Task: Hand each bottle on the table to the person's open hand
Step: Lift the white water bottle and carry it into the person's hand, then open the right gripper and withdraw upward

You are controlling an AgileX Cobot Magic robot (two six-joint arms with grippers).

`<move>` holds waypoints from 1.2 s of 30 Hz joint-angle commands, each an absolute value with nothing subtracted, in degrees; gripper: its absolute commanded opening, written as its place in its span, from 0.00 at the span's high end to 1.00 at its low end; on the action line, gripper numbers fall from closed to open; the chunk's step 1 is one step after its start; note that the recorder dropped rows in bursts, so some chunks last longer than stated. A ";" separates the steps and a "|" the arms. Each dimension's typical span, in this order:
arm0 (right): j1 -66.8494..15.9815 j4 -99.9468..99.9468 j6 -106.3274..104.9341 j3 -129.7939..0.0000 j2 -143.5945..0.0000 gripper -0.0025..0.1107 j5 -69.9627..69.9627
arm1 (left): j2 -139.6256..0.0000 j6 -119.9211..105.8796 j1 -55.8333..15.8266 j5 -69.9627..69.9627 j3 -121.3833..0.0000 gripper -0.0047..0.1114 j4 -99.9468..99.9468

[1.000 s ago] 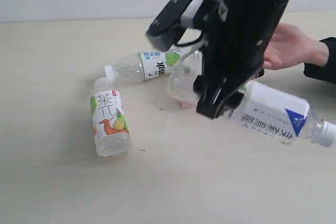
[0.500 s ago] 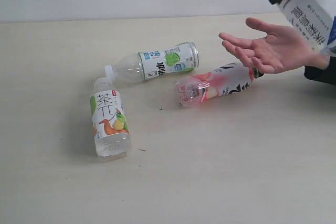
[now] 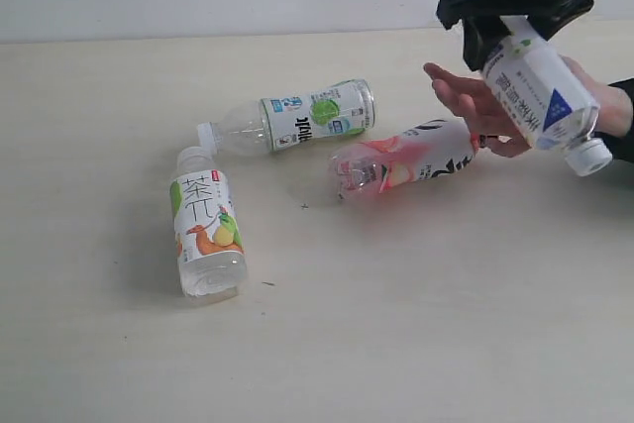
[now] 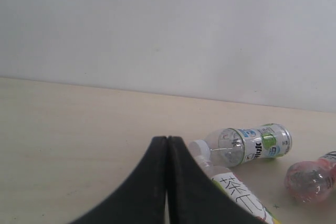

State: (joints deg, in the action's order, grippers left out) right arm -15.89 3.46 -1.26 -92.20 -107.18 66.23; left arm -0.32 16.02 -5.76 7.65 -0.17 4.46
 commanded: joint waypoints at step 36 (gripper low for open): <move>-15.63 5.07 -0.86 -93.34 -106.74 0.13 55.82 | 0.00 16.03 -5.88 7.65 0.00 0.96 4.53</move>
